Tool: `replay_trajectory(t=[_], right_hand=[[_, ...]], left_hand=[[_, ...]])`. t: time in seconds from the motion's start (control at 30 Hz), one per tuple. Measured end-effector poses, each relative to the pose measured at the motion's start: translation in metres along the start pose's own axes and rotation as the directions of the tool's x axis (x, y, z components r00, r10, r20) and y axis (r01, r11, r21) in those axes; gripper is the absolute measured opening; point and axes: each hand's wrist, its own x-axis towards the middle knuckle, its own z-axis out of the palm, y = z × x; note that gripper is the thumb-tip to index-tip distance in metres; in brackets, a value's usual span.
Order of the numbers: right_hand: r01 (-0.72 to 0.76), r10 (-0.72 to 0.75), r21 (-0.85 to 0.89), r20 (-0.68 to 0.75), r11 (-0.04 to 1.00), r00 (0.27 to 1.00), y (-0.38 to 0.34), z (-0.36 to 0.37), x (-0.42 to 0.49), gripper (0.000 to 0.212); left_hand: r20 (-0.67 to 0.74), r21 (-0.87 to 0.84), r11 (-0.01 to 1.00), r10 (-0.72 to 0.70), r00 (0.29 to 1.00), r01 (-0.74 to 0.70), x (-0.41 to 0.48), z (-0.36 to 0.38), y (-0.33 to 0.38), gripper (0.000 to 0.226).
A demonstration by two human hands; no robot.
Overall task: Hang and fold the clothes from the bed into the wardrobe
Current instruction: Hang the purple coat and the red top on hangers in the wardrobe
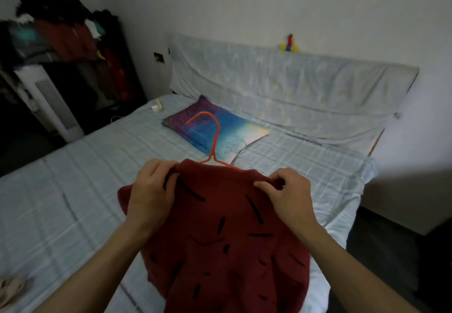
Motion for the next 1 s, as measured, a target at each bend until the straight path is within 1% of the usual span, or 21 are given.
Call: replay_trajectory(t=[0.1,0.2,0.23,0.3,0.37,0.43,0.57,0.7,0.8,0.87,1.0], right_hand=[[0.099,-0.1,-0.045,-0.016,0.994,0.995,-0.029,-0.022,0.012,0.03],[0.147,-0.15,-0.11,-0.025,0.983,0.988,-0.051,-0.041,0.018,0.035],[0.162,-0.164,-0.11,-0.009,0.981,0.986,-0.057,-0.046,0.019,0.033],[0.215,-0.209,-0.082,0.076,0.973,0.975,-0.067,-0.057,0.021,0.022],[0.293,-0.278,-0.069,0.168,0.954,0.946,-0.075,-0.065,0.021,0.009],[0.354,-0.34,-0.049,0.185,0.934,0.922,-0.082,-0.07,0.019,0.006],[0.405,-0.401,0.002,0.149,0.914,0.904,-0.099,-0.068,0.014,0.009],[0.471,-0.47,0.03,0.152,0.882,0.87,-0.116,-0.067,0.012,0.012],[0.507,-0.509,0.06,0.185,0.86,0.841,-0.13,-0.067,0.01,0.014],[0.514,-0.52,0.085,0.217,0.853,0.826,-0.14,-0.066,0.008,0.014],[0.523,-0.544,0.154,0.279,0.839,0.791,-0.16,-0.066,0.005,0.014]], left_hand=[[-0.095,-0.02,0.999,0.028,0.995,-0.03,0.009,-0.029,0.016,0.017],[-0.157,-0.044,0.997,0.051,0.986,-0.059,0.012,-0.052,0.028,0.014],[-0.167,-0.049,0.997,0.054,0.985,-0.063,0.011,-0.059,0.03,0.014],[-0.182,-0.058,0.997,0.04,0.982,-0.052,0.007,-0.071,0.032,0.014],[-0.197,-0.062,0.998,0.012,0.98,-0.025,0.001,-0.082,0.03,0.015],[-0.212,-0.064,0.998,-0.013,0.977,0.0,-0.007,-0.092,0.027,0.015],[-0.236,-0.089,0.996,-0.022,0.972,0.001,-0.019,-0.11,0.028,0.016],[-0.26,-0.104,0.993,0.02,0.965,-0.049,-0.028,-0.125,0.035,0.018],[-0.265,-0.087,0.993,0.053,0.963,-0.079,-0.035,-0.135,0.036,0.018],[-0.282,-0.081,0.992,0.072,0.957,-0.098,-0.037,-0.143,0.036,0.014],[-0.302,-0.097,0.985,0.106,0.947,-0.141,-0.039,-0.154,0.039,0.016]])
